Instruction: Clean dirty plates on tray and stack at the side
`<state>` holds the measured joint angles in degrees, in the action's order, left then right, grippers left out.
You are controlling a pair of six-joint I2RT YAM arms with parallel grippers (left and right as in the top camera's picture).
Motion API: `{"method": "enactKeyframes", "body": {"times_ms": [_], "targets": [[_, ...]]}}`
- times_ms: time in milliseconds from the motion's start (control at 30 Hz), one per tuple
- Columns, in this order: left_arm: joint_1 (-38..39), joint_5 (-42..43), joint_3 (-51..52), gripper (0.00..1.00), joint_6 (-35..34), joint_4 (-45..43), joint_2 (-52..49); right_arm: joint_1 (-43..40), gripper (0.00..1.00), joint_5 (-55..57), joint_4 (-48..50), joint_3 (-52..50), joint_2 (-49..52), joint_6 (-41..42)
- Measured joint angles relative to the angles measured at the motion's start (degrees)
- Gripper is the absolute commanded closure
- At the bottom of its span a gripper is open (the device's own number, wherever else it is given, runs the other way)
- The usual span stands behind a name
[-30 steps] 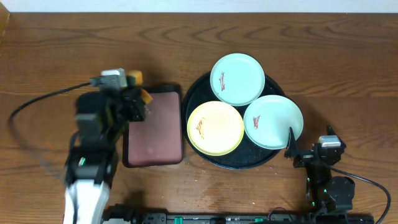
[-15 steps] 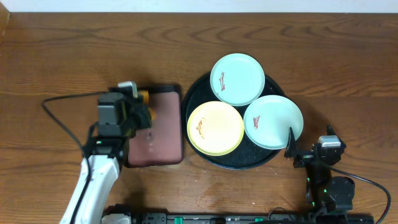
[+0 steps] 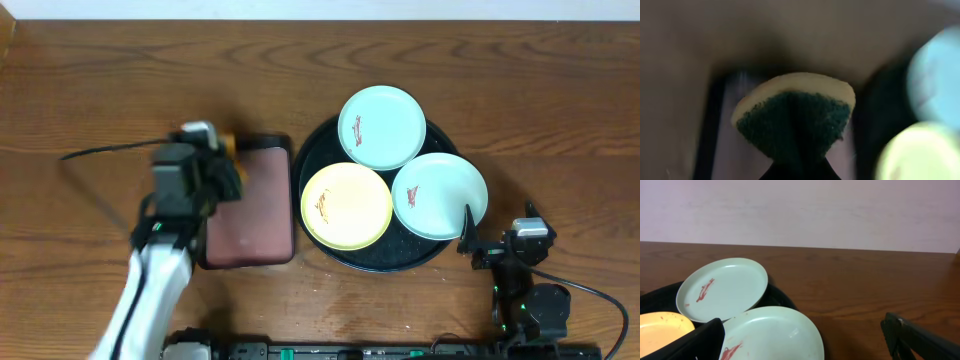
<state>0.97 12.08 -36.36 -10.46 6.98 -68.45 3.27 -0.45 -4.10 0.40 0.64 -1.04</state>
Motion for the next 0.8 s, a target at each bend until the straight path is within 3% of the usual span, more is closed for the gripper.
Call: {"method": "enactKeyframes", "body": {"times_ms": [67, 167, 333, 467, 600, 700, 800], "targets": [[0.0, 0.7, 1.0, 0.93, 0.0, 1.4, -4.0, 0.0, 0.01, 0.0, 0.0, 0.0, 0.0, 0.0], [0.0, 3.2, 0.3, 0.93, 0.0, 1.4, -2.1, 0.0, 0.01, 0.0, 0.0, 0.0, 0.0, 0.0], [0.0, 6.9, -3.8, 0.92, 0.0, 0.7, 11.0, 0.0, 0.01, 0.0, 0.0, 0.0, 0.0, 0.0], [0.7, 4.3, -4.5, 0.93, 0.0, 1.2, 17.8, 0.0, 0.01, 0.0, 0.0, 0.0, 0.0, 0.0], [1.9, -0.7, 0.5, 0.93, 0.0, -0.2, 8.7, 0.0, 0.01, 0.0, 0.0, 0.0, 0.0, 0.0], [1.9, -0.9, 1.5, 0.93, 0.2, 5.0, -1.7, 0.0, 0.01, 0.0, 0.0, 0.0, 0.0, 0.0], [1.9, 0.2, 0.1, 0.92, 1.2, 10.4, -2.1, 0.0, 0.01, 0.0, 0.0, 0.0, 0.0, 0.0]]}}
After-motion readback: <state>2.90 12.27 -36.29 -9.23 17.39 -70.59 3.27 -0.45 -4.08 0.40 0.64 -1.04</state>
